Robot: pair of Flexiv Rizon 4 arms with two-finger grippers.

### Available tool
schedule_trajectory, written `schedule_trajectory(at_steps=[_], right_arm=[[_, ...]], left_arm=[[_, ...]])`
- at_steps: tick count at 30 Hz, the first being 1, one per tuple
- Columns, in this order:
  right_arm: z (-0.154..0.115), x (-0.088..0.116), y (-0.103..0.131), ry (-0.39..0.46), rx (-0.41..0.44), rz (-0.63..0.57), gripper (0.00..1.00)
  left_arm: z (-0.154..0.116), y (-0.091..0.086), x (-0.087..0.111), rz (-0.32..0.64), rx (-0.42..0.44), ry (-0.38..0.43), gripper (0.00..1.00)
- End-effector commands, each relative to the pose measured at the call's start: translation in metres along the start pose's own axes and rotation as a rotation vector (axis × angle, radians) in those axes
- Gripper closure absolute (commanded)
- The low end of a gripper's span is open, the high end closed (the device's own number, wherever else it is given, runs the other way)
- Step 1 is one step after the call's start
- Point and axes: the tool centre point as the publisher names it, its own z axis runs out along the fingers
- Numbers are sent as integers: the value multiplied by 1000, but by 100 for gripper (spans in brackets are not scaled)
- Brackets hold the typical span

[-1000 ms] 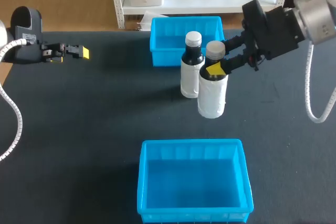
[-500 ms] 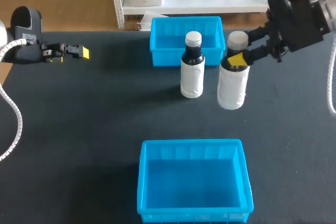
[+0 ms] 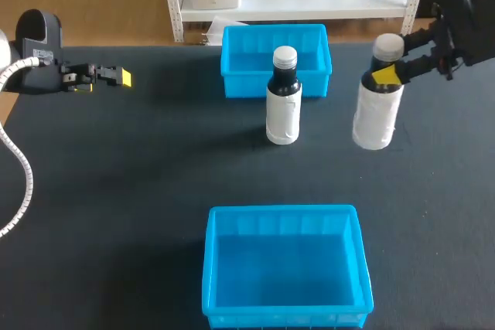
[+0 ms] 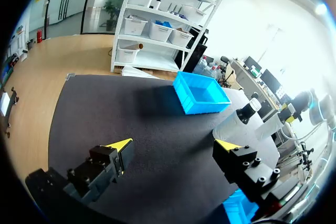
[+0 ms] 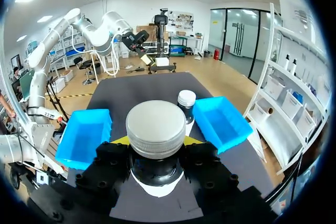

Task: Pick up the bottle, and place it in the far bin if it is heavy, or in the near bin if it is light.

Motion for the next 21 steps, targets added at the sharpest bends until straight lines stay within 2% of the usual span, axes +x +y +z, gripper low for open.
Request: schedule_trajectory(at_steps=[1, 6, 12, 17, 21], right_arm=[[-12, 3, -9, -8, -7, -2, 100], [-24, 6, -31, -3, 7, -6, 100], [-34, 6, -69, 20, 25, -5, 100], [-36, -5, -101, 14, 37, -26, 100], [-27, -18, -123, 19, 30, -48, 100]], left_arm=[[0, 0, 0, 0, 0, 0, 0], [0, 0, 0, 0, 0, 0, 0], [0, 0, 0, 0, 0, 0, 0], [0, 0, 0, 0, 0, 0, 0], [0, 0, 0, 0, 0, 0, 0]])
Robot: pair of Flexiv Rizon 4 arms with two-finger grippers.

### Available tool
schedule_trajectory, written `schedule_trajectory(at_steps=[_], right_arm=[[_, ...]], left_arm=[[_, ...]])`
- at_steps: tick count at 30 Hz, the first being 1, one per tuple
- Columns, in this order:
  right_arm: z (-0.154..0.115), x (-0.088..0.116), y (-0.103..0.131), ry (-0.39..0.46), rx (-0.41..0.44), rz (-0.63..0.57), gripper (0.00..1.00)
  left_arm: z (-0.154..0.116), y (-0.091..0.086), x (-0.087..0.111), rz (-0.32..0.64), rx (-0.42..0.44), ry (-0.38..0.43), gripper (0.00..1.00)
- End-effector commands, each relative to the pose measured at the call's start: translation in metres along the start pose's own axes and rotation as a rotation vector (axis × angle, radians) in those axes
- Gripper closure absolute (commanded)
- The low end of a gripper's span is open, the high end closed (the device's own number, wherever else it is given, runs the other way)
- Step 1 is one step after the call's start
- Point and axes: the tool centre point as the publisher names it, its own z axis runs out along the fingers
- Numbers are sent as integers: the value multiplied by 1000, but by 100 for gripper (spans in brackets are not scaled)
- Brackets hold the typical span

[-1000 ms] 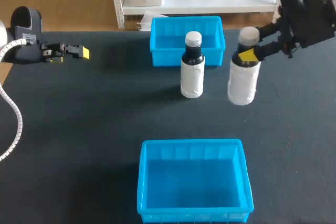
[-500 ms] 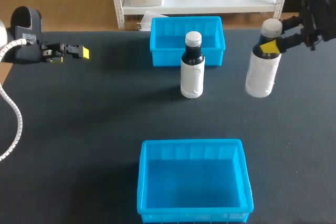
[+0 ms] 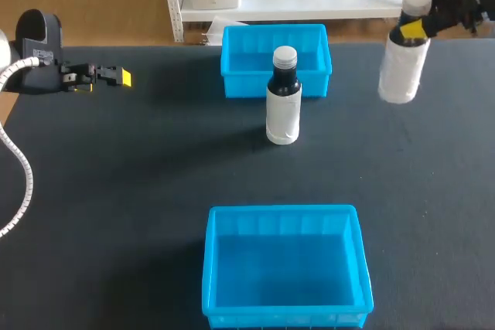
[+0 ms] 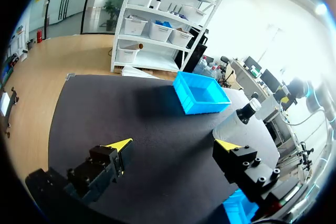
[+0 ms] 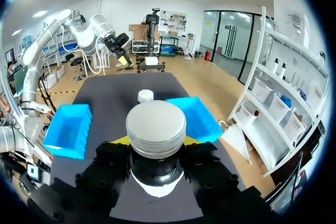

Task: Pick up the bottle, and place it in the far bin if it is heavy, or in the near bin if it is light.

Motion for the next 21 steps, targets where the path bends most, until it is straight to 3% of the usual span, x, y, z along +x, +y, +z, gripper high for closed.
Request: schedule_trajectory(at_steps=[1, 10, 21], right_arm=[[17, -12, -38, 6, -52, -9, 100], [47, -44, -77, -9, -98, -67, 100], [103, -79, -119, -39, -206, -149, 100]], left_arm=[[0, 0, 0, 0, 0, 0, 0], [0, 0, 0, 0, 0, 0, 0], [0, 0, 0, 0, 0, 0, 0]])
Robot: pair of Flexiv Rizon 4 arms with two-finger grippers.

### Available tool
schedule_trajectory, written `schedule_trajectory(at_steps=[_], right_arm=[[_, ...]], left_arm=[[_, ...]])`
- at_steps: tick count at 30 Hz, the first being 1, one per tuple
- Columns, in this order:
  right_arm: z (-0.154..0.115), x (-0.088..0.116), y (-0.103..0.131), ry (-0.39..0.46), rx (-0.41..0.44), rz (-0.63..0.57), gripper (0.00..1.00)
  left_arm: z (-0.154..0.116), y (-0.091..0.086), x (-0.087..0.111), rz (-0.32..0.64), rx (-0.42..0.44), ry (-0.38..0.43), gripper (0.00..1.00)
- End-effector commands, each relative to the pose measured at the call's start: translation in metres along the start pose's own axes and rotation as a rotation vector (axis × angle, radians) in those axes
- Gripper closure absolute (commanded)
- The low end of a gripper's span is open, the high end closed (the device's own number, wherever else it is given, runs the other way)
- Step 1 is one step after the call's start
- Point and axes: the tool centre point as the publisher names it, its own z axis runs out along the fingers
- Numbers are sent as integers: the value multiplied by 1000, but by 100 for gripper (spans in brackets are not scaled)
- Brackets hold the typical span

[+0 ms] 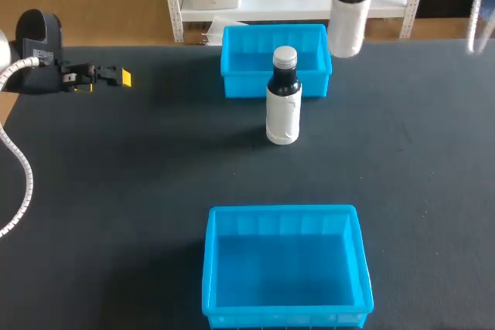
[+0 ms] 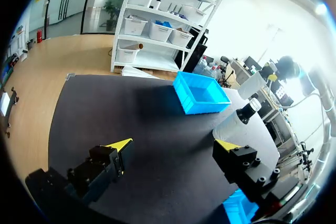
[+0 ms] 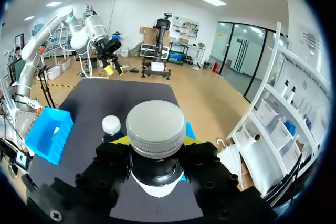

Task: Pick up the bottle, and place it in the far bin if it is heavy, or in the near bin if it is light.

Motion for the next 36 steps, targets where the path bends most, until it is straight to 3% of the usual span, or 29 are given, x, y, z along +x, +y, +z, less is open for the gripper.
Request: schedule_trajectory(at_steps=[1, 14, 36], right_arm=[[27, -7, -51, -5, -158, -14, 100], [89, -23, -68, -26, -274, -63, 100], [170, -22, -70, -45, -408, -46, 100]], left_arm=[[0, 0, 0, 0, 0, 0, 0], [0, 0, 0, 0, 0, 0, 0], [0, 0, 0, 0, 0, 0, 0]])
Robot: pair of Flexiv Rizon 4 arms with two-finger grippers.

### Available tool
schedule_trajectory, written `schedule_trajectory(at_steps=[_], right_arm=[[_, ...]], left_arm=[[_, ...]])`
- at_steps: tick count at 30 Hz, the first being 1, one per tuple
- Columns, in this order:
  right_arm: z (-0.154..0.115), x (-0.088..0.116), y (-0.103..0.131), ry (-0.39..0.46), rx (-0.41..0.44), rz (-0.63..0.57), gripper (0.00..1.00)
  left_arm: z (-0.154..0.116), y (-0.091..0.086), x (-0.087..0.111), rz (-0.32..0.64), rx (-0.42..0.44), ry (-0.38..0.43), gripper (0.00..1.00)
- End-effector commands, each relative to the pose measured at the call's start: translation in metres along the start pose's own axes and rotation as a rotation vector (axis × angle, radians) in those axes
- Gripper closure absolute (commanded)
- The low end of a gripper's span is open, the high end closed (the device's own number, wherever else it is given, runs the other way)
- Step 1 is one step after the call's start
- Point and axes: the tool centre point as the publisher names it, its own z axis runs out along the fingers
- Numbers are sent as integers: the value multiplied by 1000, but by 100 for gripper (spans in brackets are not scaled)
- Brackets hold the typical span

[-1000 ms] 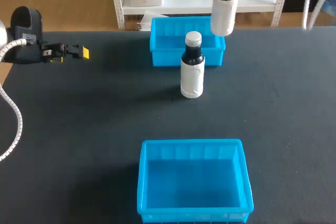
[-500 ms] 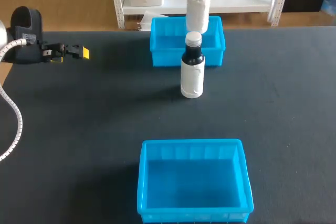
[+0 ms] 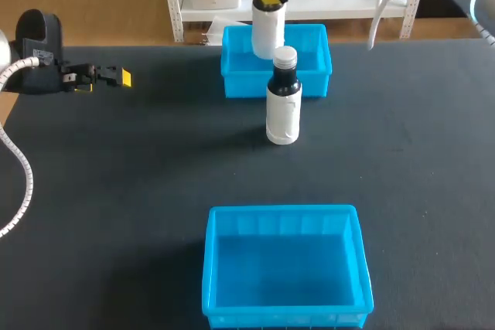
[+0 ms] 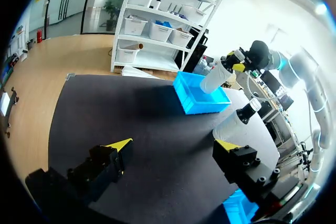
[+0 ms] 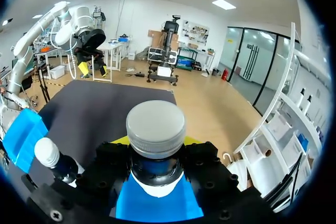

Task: Pick up the bottle, and place it in the far bin if it is heavy, or in the near bin if it is light.

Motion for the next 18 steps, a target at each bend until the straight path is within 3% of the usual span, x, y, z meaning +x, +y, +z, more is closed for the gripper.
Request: schedule_trajectory(at_steps=[1, 18], right_arm=[[16, -2, -27, -1, -353, 0, 100], [47, 20, -30, -17, -408, 96, 100]], left_arm=[[0, 0, 0, 0, 0, 0, 0], [0, 0, 0, 0, 0, 0, 0]])
